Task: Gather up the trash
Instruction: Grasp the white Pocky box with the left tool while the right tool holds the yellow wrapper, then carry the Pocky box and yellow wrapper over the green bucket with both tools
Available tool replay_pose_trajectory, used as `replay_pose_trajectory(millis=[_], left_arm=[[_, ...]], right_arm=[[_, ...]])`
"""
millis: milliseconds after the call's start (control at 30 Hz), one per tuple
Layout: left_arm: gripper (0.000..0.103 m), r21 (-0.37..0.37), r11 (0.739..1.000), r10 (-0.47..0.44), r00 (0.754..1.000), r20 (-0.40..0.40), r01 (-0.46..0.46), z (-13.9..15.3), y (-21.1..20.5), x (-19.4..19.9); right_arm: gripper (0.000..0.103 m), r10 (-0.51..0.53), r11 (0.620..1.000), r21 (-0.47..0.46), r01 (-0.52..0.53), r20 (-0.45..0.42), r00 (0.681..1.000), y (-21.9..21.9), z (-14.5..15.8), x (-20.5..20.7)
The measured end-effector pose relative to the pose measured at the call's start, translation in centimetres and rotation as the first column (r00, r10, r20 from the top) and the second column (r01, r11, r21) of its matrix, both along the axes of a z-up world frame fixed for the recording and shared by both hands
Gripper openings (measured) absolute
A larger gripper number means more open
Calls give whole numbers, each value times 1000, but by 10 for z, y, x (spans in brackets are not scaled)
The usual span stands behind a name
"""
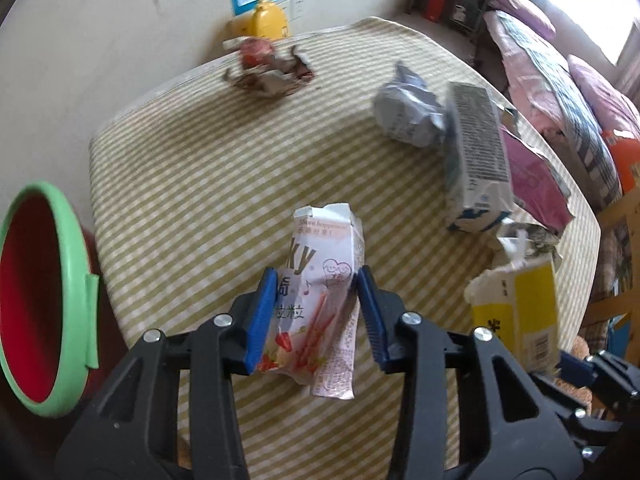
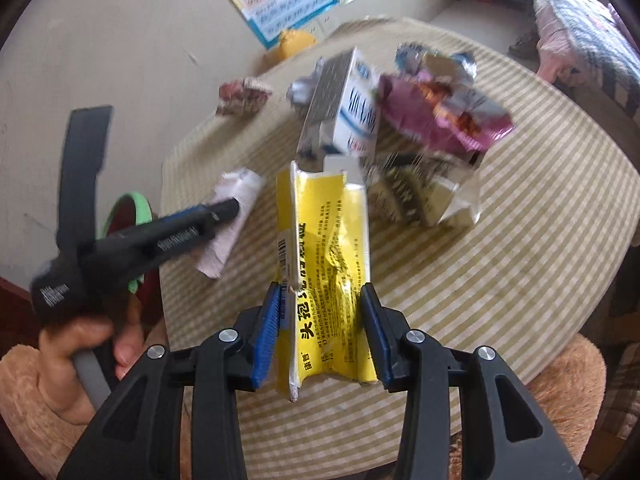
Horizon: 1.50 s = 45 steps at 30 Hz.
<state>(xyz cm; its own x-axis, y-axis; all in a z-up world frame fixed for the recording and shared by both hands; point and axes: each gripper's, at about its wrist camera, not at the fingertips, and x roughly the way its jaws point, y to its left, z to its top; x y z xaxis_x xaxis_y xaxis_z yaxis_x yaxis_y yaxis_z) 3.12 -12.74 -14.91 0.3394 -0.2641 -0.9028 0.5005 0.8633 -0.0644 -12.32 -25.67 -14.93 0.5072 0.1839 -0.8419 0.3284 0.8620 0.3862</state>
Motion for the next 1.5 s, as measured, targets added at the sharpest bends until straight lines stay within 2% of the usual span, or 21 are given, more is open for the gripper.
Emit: replay_pose_trajectory(millis=[100, 167, 233, 300, 367, 433, 500, 733, 833, 867, 900, 933, 1133, 1500], left_arm=[[42, 3, 1000, 21, 1000, 1, -21, -3, 10, 4], [46, -1, 1000, 24, 1000, -6, -24, -4, 11, 6], [57, 9, 1000, 18, 1000, -15, -18, -7, 9, 6], [57, 18, 1000, 6, 999, -34, -5, -14, 8, 6], [50, 16, 1000, 8, 998, -59, -7, -19, 10, 6], [44, 7, 1000, 11, 998, -60, -11, -17, 12, 7], [43, -9, 1000, 22, 998, -56, -22, -11, 18, 9], [43, -62, 996, 62, 997, 35, -60, 28, 41, 10], [43, -82, 994, 85, 991, 99, -77, 48, 53, 10], [43, -87, 993, 92, 990, 111, -82, 52, 54, 10], [43, -94, 991, 102, 987, 126, -90, 58, 58, 11], [43, -100, 990, 111, 984, 139, -98, 63, 61, 11], [43, -124, 985, 140, 976, 169, -120, 78, 75, 12], [44, -160, 978, 167, 963, 211, -135, 94, 92, 12]], right_arm=[[52, 7, 1000, 5, -7, -13, 1000, 3, -3, 1], [53, 7, 1000, 4, -7, -8, 1000, 4, -1, 0], [53, 5, 1000, 1, -5, -11, 1000, 5, -1, 0], [53, 1, 1000, -1, -1, -19, 1000, 5, -3, -1], [53, -4, 1000, -2, 4, -29, 1000, 4, -5, 1], [53, -9, 1000, 1, 9, -42, 999, 4, -9, 1], [54, -18, 1000, 5, 18, -57, 998, 3, -13, 2], [57, -38, 999, 5, 39, -72, 997, 0, -18, 7], [57, -28, 1000, 4, 29, -86, 996, 2, -23, 12], [55, -22, 1000, 1, 23, -86, 996, 4, -24, 13], [39, -18, 1000, -6, 18, -81, 997, 6, -23, 14], [34, -18, 1000, -25, 16, -76, 997, 8, -21, 14], [33, -31, 997, -68, 32, 17, 999, 11, 2, 14], [33, -23, 998, -54, 31, 148, 989, 23, 54, 20]])
